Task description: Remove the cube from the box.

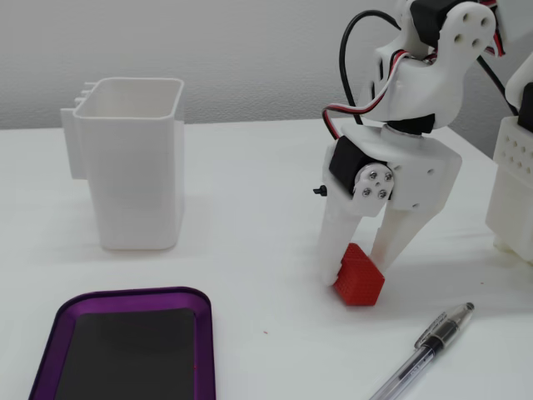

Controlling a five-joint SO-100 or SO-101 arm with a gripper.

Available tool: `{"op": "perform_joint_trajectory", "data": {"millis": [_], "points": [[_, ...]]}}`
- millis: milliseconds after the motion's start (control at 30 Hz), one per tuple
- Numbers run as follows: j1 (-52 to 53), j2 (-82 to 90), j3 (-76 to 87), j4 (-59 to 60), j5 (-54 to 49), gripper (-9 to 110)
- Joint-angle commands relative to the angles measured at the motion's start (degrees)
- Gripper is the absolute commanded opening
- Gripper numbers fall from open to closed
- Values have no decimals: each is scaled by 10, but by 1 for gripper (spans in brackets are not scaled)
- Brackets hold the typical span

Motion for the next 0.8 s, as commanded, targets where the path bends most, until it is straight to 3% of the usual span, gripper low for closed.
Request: {"op": "perform_joint_trajectory", "data": {"millis": [0,267,767], "points": [[-6,11,1,-8,-2,1],[-11,20,-60,69,4,18],[-4,22,-366,385,5,18]]}}
